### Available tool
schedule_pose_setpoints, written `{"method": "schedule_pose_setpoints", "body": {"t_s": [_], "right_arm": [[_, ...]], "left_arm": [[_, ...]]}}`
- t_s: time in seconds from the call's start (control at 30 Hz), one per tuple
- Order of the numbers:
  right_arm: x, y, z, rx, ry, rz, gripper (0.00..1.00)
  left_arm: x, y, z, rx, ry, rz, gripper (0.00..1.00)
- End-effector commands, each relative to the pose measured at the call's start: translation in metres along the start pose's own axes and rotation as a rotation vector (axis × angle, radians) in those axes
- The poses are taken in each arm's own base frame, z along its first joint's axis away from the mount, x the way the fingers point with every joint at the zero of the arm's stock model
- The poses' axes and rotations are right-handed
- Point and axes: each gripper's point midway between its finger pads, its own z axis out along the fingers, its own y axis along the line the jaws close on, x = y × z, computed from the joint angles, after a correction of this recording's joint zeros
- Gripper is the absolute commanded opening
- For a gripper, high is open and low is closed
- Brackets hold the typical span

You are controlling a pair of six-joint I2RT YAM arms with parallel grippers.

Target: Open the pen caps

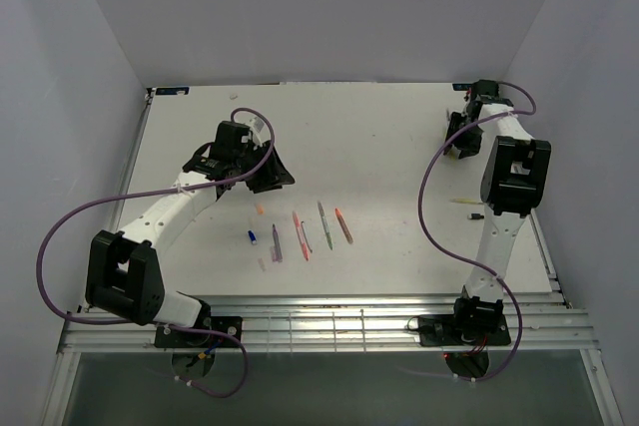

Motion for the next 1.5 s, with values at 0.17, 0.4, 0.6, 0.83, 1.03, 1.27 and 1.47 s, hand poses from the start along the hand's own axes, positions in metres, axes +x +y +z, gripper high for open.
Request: {"method": "schedule_pose_setpoints", "body": {"t_s": [0.17,0.4,0.6,0.83,1.03,1.27,1.47], "right_arm": [[0.014,0.008,0.017,0.031,0.032,-0.078,0.47],[0.029,0.011,0.025,0.069,0.071,-0.127,0.36],[0.033,0.022,0.028,0.054,0.074,-0.159,0.27],[0.039,0.077,0.037,-0.016,0.09,-0.259,0.08],[0.045,0.157,0.018,-0.107,0.057,-0.372,0.08],[0.087,0.263,-0.072,-0.37,0.042,-0.402,0.08],[0.187,0.301,-0.157,-0.674,0.198,-0.464,0.08]], "left_arm": [[0.0,-0.006,-0.002,0.029,-0.007,-0.005,0.53],[0.0,-0.007,-0.003,0.03,-0.006,-0.005,0.53],[0.004,-0.004,-0.006,0.019,0.002,0.0,0.53],[0.011,0.002,-0.009,-0.003,0.02,-0.001,0.53],[0.018,0.002,-0.016,-0.016,0.041,-0.037,0.53],[0.003,-0.014,-0.028,-0.015,0.043,-0.116,0.53],[-0.01,-0.044,-0.032,0.085,0.049,-0.162,0.53]]}}
